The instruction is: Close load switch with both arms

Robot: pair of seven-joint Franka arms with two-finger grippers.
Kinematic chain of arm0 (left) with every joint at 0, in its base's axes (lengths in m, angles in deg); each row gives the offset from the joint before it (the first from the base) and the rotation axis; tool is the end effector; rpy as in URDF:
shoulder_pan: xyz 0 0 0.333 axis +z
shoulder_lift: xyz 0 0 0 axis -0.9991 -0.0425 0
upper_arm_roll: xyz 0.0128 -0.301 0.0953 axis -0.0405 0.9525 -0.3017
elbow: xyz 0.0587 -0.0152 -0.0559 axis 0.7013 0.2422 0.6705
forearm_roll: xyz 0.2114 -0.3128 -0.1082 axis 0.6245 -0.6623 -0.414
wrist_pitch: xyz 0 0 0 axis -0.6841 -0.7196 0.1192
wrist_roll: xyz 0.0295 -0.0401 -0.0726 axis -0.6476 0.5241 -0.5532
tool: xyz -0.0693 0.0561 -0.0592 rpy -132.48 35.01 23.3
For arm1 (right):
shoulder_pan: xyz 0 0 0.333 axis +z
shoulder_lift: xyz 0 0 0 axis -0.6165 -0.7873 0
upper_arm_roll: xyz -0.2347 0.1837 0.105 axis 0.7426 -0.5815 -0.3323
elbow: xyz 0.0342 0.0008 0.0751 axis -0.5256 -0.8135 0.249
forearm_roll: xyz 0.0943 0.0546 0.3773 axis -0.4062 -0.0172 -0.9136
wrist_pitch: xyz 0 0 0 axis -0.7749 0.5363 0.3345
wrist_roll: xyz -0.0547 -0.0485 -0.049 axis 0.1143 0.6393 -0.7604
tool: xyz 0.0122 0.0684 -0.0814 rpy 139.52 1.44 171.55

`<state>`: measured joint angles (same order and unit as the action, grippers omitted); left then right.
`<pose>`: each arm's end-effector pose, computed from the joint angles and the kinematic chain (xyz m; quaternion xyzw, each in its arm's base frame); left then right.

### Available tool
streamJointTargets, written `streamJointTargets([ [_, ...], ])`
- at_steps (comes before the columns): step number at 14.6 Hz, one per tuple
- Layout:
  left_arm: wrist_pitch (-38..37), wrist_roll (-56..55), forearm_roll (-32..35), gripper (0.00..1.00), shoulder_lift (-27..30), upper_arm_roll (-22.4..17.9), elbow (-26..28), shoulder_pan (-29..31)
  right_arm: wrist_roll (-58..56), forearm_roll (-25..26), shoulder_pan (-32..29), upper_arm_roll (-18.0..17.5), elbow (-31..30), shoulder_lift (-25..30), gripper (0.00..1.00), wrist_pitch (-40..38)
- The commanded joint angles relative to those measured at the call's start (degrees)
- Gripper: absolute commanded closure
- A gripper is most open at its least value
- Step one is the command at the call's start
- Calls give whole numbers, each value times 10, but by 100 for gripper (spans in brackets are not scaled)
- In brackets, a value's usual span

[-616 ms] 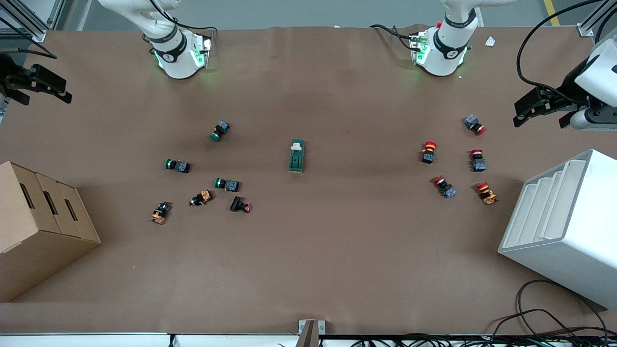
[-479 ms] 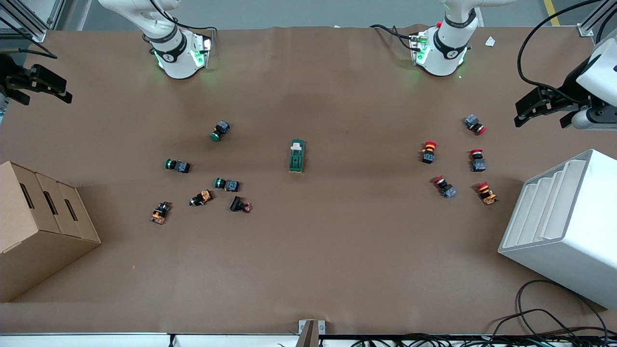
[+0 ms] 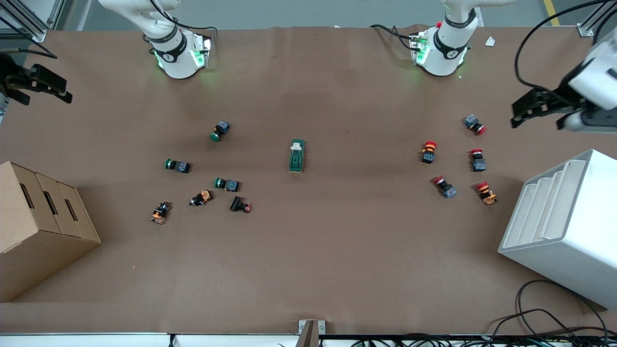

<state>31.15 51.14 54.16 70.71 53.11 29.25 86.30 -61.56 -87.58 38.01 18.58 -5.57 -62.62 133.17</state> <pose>0.5556 -0.0950 0.6306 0.9985 -0.0535 0.0057 0.0099 0.4961 -0.0297 0.6473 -0.9992 -0.0136 0.0355 0.0125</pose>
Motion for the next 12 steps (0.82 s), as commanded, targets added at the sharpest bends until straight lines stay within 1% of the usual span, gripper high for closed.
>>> streamJointTargets([
  [1, 29, -13, -11, 0, -26, 46, -8, -14, 0, -1, 11, 1, 7, -1, 0, -3],
  [3, 40, -50, -21, 0, -31, 76, -5, -18, 1, -1, 11, 2, 8, -1, 0, -4],
  [5, 55, -145, -18, 0, -44, 110, -4, -36, 5, 0, 10, 2, 10, -3, 0, -4],
  [7, 59, -261, -17, 0, -54, 130, 9, -63, 6, 0, 6, 3, 10, -14, 0, -4],
  [9, 78, -347, -12, 0, -65, 136, 13, -111, 4, 0, 5, 3, 14, -53, 0, -4],
  [10, 92, -409, -5, 0, -81, 136, 13, -137, 1, 0, 5, 3, 21, -66, 0, -1],
  [11, 106, -471, 19, 0, -97, 138, 13, -166, 0, -1, 3, 4, 22, -78, 0, 3],
  [12, 113, -524, 70, 0, -115, 138, 14, -212, 0, -1, 1, 4, 24, -92, 0, 8],
])
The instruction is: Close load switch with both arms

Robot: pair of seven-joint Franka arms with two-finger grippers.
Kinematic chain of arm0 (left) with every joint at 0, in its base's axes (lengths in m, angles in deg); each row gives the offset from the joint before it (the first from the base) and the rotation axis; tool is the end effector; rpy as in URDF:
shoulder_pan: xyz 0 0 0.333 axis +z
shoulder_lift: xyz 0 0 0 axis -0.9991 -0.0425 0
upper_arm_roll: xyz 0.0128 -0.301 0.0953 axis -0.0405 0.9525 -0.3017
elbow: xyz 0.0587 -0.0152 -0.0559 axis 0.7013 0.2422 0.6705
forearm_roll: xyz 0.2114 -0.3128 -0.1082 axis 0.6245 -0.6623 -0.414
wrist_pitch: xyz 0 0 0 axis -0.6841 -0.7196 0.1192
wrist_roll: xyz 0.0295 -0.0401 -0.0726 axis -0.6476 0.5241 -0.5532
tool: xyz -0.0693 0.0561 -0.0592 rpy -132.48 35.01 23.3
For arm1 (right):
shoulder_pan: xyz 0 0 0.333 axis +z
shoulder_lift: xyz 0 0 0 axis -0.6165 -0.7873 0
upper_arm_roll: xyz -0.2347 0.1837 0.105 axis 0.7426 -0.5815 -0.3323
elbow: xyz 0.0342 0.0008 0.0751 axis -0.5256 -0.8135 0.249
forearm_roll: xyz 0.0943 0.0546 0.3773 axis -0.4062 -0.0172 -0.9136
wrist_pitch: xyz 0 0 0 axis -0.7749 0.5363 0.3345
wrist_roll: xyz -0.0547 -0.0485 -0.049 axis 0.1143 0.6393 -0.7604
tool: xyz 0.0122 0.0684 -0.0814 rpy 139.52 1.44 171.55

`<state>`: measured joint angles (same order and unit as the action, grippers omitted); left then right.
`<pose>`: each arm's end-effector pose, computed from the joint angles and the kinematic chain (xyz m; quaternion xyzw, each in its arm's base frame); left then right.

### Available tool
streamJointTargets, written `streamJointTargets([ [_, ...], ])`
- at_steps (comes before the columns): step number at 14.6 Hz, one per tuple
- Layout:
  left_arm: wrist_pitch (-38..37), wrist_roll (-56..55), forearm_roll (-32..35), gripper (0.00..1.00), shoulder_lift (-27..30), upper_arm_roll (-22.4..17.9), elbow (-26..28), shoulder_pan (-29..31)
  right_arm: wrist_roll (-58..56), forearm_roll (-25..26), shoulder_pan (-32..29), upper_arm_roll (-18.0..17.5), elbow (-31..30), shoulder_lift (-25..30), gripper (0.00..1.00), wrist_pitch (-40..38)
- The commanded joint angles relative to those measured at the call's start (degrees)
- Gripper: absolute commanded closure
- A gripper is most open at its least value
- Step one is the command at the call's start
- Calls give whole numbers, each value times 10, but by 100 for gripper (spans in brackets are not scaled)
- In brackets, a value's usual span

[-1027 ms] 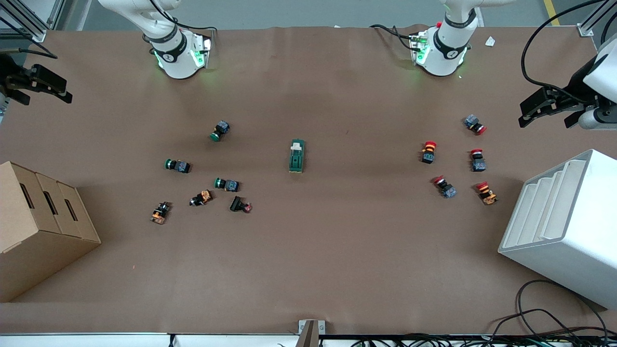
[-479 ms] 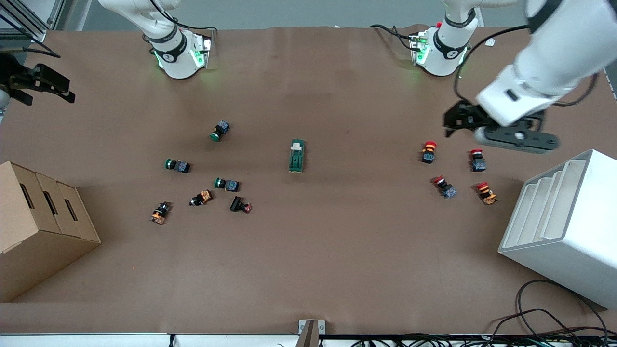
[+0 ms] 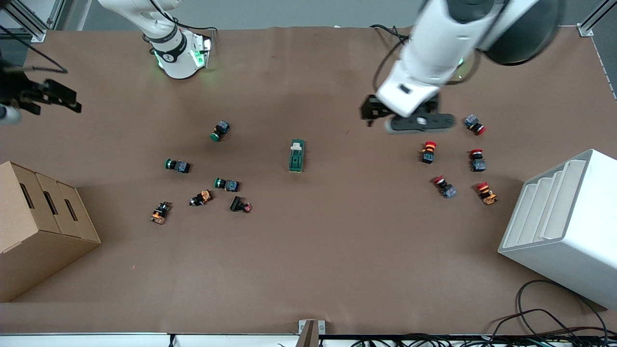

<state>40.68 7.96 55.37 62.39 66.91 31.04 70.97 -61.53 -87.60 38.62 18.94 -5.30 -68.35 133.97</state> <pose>0.4900 -0.3706 0.5517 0.9970 0.0715 -0.0141 0.0271 0.5270 -0.0276 0.5993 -0.9969 -0.0149 0.0762 0.0127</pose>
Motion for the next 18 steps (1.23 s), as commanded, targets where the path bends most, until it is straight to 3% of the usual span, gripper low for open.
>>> streamJointTargets([
  [1, 28, -139, 89, 0, -55, 0, -5, -90, -1, 0, -6, 1, 27, -53, 0, 10],
  [3, 71, -262, 110, 0, -93, 0, -4, -139, -3, 9, -1, 1, 31, -98, 0, 28],
  [6, 109, -368, 206, 0, -158, 0, -1, -205, 17, 0, 29, -1, 31, -116, 0, 39],
  [8, 130, -455, 314, 0, -203, 0, 11, -244, 112, -3, 57, -3, 30, -137, 0, 68],
  [13, 182, -663, 494, 1, -285, 1, 32, -309, 318, -87, 133, -2, 30, -188, 0, 107],
  [18, 229, -742, 632, 2, -298, 0, 99, -330, 540, -103, 236, -2, 30, -241, 0, 180],
])
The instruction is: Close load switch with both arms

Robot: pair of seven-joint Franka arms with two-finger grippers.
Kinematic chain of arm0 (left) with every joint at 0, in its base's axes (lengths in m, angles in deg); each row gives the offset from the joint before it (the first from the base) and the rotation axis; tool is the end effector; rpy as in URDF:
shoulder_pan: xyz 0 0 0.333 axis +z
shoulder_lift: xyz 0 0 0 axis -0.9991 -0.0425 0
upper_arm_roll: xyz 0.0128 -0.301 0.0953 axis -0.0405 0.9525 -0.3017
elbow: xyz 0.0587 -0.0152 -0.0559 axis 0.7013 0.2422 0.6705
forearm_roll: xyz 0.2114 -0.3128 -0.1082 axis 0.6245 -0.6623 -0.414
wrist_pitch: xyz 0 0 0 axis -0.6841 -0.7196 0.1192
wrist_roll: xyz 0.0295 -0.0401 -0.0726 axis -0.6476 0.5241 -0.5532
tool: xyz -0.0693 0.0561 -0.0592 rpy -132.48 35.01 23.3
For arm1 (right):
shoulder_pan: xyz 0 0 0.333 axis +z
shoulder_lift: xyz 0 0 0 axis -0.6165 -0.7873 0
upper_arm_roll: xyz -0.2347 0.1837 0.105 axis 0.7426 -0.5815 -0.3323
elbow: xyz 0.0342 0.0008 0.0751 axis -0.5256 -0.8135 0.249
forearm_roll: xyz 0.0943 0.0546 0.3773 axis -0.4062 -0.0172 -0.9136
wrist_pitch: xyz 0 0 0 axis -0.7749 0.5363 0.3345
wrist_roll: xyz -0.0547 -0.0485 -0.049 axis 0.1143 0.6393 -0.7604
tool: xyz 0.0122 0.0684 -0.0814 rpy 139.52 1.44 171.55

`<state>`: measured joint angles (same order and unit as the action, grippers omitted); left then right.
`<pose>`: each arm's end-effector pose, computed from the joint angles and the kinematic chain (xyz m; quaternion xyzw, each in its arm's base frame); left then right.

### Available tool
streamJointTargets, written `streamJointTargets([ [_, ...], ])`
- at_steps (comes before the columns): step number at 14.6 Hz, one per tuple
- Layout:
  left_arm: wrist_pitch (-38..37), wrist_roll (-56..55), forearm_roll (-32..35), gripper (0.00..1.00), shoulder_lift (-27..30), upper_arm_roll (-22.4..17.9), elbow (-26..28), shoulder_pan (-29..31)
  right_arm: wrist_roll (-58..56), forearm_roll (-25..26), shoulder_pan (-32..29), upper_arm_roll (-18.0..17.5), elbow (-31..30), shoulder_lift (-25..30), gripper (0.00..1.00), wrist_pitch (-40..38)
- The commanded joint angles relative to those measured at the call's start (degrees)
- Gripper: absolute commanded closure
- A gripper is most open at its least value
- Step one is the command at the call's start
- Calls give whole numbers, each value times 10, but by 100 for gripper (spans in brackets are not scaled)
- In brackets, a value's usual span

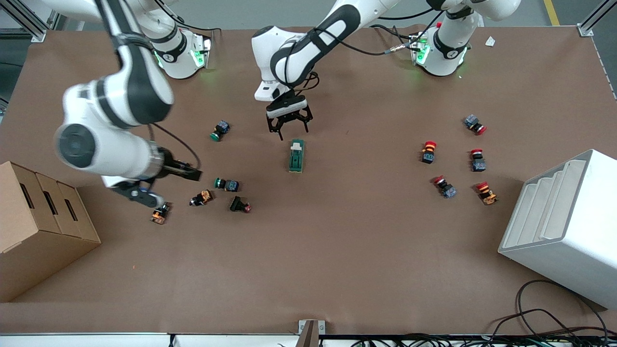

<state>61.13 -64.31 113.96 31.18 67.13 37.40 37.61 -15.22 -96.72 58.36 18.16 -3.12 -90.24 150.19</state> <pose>0.2685 -0.6140 0.2017 -0.9496 -0.1188 -0.2841 0.0577 0.5997 0.2079 0.4129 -0.9646 0.2296 0.1291 0.0120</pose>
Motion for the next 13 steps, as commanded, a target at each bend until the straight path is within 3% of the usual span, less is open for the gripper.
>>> streamJointTargets([
  [1, 37, -42, 80, 2, 14, -2, 47, 4, 115, -13, 61, 6, 9, -34, 0, 31],
  [4, 56, -105, 191, 2, 8, -2, 83, 5, 196, -46, 117, 6, 9, -76, 0, 66],
  [8, 56, -214, 338, 2, -24, -2, 105, 4, 222, -98, 157, 6, -1, -112, 0, 110],
  [11, 50, -233, 378, 2, -34, -4, 112, -2, 222, -118, 191, 6, -9, -142, 0, 128],
  [13, 38, -234, 410, 2, -44, -8, 120, -8, 222, -160, 206, 6, -15, -153, 0, 146],
])
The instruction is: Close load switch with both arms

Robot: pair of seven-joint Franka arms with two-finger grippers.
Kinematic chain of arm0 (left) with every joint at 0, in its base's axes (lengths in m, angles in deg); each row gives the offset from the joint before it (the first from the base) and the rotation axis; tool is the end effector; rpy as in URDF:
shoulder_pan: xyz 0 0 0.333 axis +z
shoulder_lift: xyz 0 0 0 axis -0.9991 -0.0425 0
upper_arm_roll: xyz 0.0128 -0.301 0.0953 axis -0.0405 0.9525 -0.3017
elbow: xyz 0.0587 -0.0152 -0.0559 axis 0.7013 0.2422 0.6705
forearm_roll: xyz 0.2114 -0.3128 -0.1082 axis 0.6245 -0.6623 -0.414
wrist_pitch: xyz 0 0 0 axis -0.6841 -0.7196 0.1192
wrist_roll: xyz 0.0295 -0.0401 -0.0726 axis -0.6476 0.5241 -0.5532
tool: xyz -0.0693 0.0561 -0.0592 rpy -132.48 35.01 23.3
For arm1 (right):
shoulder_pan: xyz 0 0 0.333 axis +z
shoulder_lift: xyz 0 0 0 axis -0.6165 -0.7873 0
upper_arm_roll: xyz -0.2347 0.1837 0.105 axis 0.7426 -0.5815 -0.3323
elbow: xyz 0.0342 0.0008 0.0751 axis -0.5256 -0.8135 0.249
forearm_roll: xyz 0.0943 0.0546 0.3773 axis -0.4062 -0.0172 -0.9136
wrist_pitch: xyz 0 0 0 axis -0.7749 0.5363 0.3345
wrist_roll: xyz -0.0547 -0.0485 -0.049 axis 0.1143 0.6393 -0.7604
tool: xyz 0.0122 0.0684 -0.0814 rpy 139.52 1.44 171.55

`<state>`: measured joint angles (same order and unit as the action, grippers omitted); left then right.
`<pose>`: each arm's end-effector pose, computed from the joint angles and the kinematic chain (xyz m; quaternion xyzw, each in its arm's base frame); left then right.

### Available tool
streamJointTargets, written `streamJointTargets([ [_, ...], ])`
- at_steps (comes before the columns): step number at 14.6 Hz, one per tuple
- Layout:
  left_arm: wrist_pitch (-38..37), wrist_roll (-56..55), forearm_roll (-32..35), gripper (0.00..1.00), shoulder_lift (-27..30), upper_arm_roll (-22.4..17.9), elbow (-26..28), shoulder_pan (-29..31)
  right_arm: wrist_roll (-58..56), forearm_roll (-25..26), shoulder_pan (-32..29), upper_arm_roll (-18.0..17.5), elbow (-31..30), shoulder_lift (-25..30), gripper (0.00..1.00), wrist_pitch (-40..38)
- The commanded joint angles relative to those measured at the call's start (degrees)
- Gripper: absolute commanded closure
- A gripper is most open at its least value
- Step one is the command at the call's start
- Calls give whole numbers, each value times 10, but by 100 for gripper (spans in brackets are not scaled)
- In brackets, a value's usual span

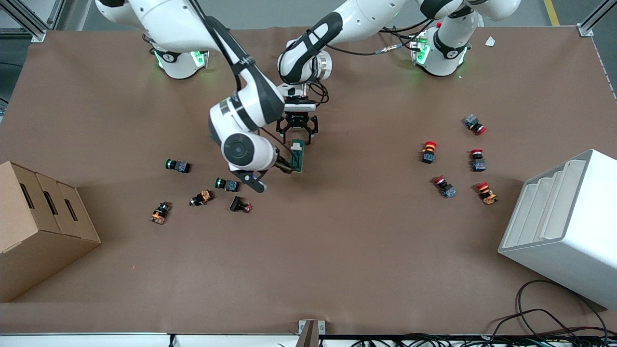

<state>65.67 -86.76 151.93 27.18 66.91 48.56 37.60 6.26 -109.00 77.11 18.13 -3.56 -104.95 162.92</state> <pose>0.2279 -0.5699 0.1042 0.9049 -0.0091 0.4244 0.0316 0.5181 0.4143 0.2584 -0.9278 0.3168 0.1969 0.0035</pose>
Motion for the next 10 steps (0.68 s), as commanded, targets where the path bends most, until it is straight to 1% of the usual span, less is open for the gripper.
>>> streamJointTargets([
  [1, -21, -10, 41, 2, -9, -7, 12, -8, 8, -43, 29, 7, -20, -6, 0, 36],
  [2, -30, -10, 45, 1, -18, -6, 9, -9, 13, -43, 37, 7, -29, -7, 0, 50],
  [4, -32, -10, 45, 1, -20, -6, 9, -11, 23, -43, 51, 7, -44, -7, 0, 66],
  [7, -36, -13, 45, 1, -27, -6, 9, -19, 48, -43, 75, 7, -50, -19, 0, 90],
  [10, -44, -52, 53, 1, -29, -7, 14, -28, 67, -45, 89, 6, -54, -26, 0, 119],
])
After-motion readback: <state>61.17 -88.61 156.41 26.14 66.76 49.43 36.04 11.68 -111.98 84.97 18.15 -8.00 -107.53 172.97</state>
